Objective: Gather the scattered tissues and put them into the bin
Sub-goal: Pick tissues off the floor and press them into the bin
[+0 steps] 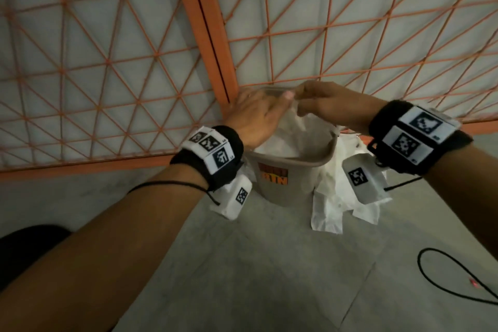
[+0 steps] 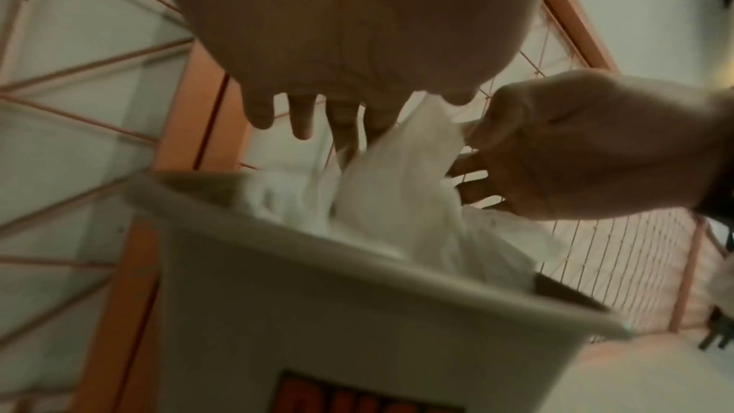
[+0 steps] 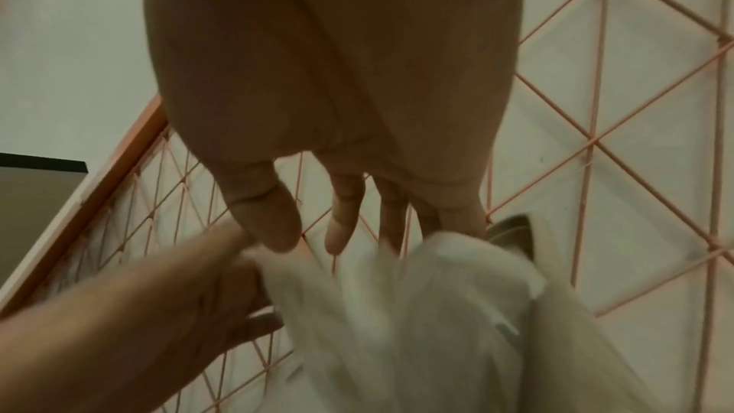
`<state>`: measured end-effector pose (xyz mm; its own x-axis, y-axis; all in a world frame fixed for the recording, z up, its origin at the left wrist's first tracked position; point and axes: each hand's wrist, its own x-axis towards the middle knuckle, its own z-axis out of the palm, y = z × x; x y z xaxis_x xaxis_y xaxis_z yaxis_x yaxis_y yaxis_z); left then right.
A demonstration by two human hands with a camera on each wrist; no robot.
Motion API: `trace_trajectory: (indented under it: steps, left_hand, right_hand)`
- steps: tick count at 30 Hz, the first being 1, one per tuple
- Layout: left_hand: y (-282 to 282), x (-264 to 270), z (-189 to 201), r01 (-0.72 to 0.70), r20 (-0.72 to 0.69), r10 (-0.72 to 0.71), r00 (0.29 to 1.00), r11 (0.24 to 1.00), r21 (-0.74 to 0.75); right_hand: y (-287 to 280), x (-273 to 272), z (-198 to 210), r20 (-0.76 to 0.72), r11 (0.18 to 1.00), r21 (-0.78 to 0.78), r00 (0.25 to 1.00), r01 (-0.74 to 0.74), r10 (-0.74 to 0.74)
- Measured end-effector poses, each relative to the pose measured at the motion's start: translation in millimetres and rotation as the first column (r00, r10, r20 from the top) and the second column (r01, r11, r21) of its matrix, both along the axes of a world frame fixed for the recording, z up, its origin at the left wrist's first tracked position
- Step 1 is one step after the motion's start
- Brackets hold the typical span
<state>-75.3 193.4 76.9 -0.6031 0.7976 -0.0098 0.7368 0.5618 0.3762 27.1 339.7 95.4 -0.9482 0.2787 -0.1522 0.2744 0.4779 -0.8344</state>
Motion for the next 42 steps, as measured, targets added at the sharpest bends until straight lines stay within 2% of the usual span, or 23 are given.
trace_trajectory:
  steps: [2,4,5,7,9,10,11,13,17,19,21,23,25,27,29,31,35,40,42]
  left_hand:
    - [-13,-4,-8,0.012,-0.167,-0.036,0.985,0.990,-0.140]
    - [-26,-6,-6,0.064,-0.270,-0.092,0.958,0.992,-0.111]
    - [-33,-9,-5,0.088,-0.267,-0.096,0.959,0.995,-0.042]
    - [-50,-19,-9,0.041,-0.166,-0.002,0.986,0.972,0.233]
    - [-66,-31,-23,-0.137,-0.046,0.184,0.982,0.855,0.499]
    - [-73,-34,-33,-0.239,0.021,0.273,0.962,0.799,0.551]
    - [-79,-37,-46,-0.327,0.078,0.342,0.936,0.769,0.549]
    - [-87,-42,-78,-0.425,0.145,0.404,0.903,0.795,0.433]
    - [-91,-50,-155,-0.355,0.229,0.314,0.921,0.920,0.167]
    - [-87,-55,-185,-0.367,0.247,0.359,0.900,0.930,-0.017]
    - [-78,-61,-207,-0.339,0.228,0.367,0.902,0.928,-0.153]
    - [-68,-66,-218,-0.273,0.180,0.314,0.932,0.936,-0.221]
    - [-57,-71,-229,-0.212,0.131,0.253,0.959,0.941,-0.265]
    - [-50,-75,-242,-0.157,0.095,0.197,0.976,0.933,-0.324]
    - [-48,-75,-252,-0.117,0.030,0.138,0.990,0.919,-0.377]
    - [-46,-74,-259,-0.109,-0.047,0.098,0.994,0.919,-0.378]
    - [-48,-76,-264,-0.121,-0.103,0.099,0.990,0.962,-0.244]
    - [-61,-72,-263,-0.202,-0.022,0.202,0.979,0.979,-0.039]
    - [-74,-61,-264,-0.268,0.060,0.265,0.962,0.962,0.044]
  right_hand:
    - [2,7,-1,0.032,1.000,-0.013,0.999,-0.028,0.028]
    - [3,14,3,-0.006,1.000,0.023,1.000,-0.018,0.018]
    - [4,18,6,-0.050,0.999,0.032,0.999,-0.012,0.014]
    - [7,26,9,-0.185,1.000,-0.014,0.983,0.016,-0.018]
    - [8,38,7,-0.338,0.990,-0.121,0.936,0.066,-0.103]
    - [9,45,1,-0.393,0.982,-0.163,0.907,0.094,-0.152]
    - [12,51,-8,-0.423,0.974,-0.195,0.886,0.115,-0.190]
    - [25,63,-39,-0.389,0.955,-0.223,0.881,0.194,-0.270]
    - [66,85,-119,-0.175,0.885,-0.180,0.872,0.429,-0.458]
    - [65,93,-150,-0.151,0.855,-0.150,0.843,0.496,-0.516]
    - [40,94,-161,-0.120,0.840,-0.119,0.832,0.529,-0.541]
    - [23,90,-176,-0.075,0.864,-0.015,0.861,0.503,-0.503]
    - [14,83,-194,0.047,0.872,0.157,0.878,0.464,-0.476]
    - [11,78,-212,0.161,0.872,0.309,0.882,0.380,-0.442]
    - [9,75,-225,0.217,0.864,0.395,0.881,0.314,-0.420]
    - [9,74,-234,0.246,0.849,0.448,0.874,0.281,-0.419]
    - [11,74,-242,0.206,0.833,0.488,0.893,0.260,-0.400]
    - [26,76,-243,0.162,0.824,0.447,0.874,0.349,-0.459]
    - [31,81,-239,0.146,0.827,0.408,0.866,0.387,-0.478]
